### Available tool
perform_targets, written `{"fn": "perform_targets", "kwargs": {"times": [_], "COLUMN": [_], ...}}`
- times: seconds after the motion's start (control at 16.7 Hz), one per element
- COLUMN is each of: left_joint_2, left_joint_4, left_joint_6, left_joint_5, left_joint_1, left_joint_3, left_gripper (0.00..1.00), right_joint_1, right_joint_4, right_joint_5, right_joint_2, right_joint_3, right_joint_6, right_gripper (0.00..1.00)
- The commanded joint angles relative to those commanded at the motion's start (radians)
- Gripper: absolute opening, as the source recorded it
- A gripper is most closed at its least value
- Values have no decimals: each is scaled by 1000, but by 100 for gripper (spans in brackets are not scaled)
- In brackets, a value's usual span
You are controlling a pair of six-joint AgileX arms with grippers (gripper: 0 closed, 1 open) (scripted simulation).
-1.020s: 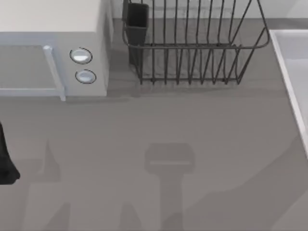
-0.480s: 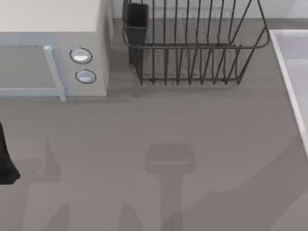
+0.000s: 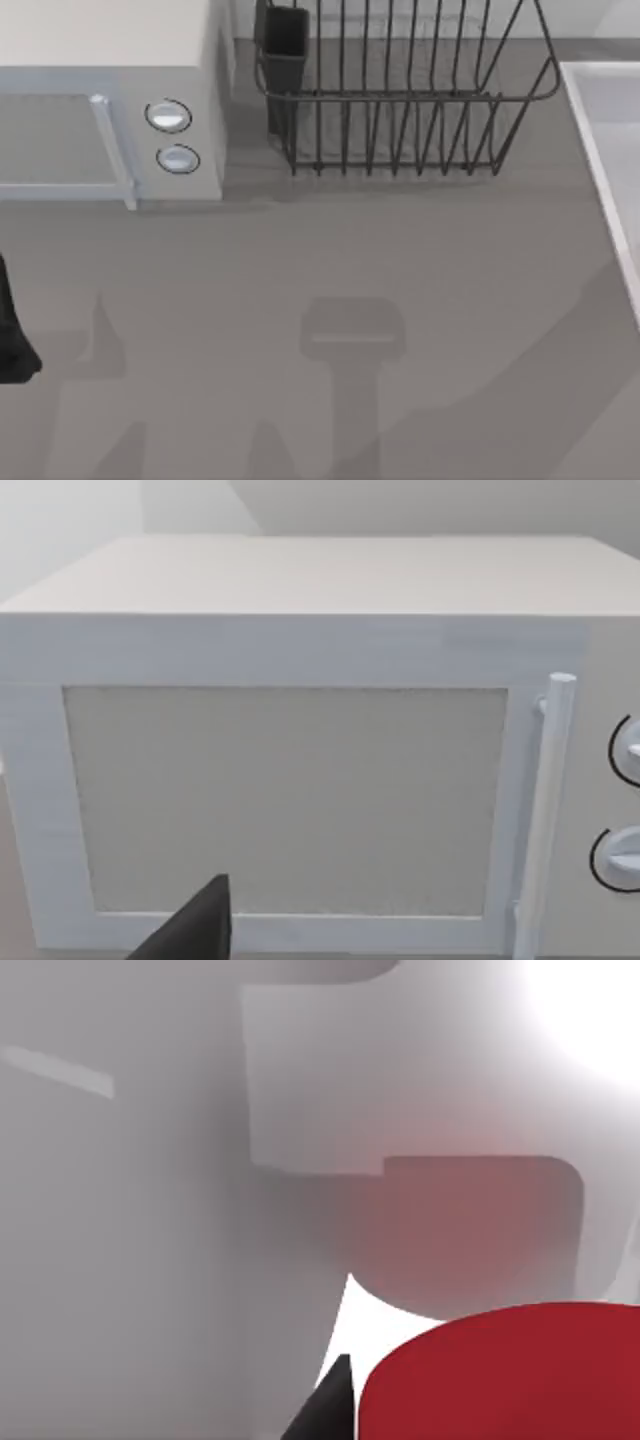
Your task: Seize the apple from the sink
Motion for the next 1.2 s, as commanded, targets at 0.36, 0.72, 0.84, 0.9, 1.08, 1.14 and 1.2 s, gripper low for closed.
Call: {"fn": "perform_targets", "kwargs": {"times": [0.36, 0.72, 0.84, 0.9, 1.08, 1.14, 1.2], "left_joint_2": [0, 0, 0, 0, 0, 0, 0], "left_joint_4": [0, 0, 0, 0, 0, 0, 0], "left_joint_6": [0, 0, 0, 0, 0, 0, 0], "left_joint_5": [0, 0, 0, 0, 0, 0, 0], "left_joint_1": [0, 0, 0, 0, 0, 0, 0], "left_joint_3": [0, 0, 0, 0, 0, 0, 0], "left_gripper": [100, 100, 100, 100, 100, 100, 100], "right_joint_1": [-4, -3, -3, -3, 2, 14, 36], "right_joint_4": [-444, -761, -783, -783, -780, -779, -778], "right_joint_5": [-1, -2, -2, -2, -3, -2, 0], "right_joint_2": [-109, -229, -241, -241, -238, -239, -239], "right_joint_3": [291, 514, 533, 533, 530, 529, 529], "right_joint_6": [-6, -6, -6, -6, -2, 9, 30], "right_gripper": [0, 0, 0, 0, 0, 0, 0]}}
